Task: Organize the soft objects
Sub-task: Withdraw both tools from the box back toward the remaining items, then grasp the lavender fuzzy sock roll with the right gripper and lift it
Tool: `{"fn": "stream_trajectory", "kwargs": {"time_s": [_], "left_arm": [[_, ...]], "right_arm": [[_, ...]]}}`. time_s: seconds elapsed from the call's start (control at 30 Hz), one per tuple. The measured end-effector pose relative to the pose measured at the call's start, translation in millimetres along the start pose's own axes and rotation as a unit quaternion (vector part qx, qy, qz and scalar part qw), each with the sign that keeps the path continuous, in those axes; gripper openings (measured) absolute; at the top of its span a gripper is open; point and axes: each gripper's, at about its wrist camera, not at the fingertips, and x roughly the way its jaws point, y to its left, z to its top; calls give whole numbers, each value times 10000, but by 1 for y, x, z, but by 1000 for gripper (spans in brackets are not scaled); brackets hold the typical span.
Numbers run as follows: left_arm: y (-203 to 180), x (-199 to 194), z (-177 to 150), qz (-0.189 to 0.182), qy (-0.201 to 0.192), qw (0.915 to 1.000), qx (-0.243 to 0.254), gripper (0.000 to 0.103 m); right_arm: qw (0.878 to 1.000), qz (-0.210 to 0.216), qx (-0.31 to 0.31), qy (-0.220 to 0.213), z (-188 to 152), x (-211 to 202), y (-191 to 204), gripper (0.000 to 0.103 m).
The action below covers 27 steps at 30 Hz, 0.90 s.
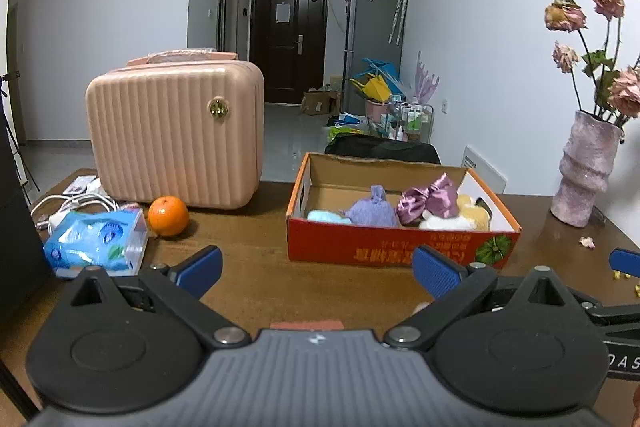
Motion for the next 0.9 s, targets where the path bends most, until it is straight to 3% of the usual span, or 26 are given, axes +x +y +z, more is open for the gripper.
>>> {"fn": "stream_trajectory", "kwargs": {"time_s": [0.57,0.9], "left_arm": [[5,-30,-61,-243,123,9996,93,103],[14,-27,-77,-190,164,9997,4,103]], "right_arm": [[9997,202,-136,51,-53,-35,12,103],[9996,227,-5,153,-67,-28,13,103]]}}
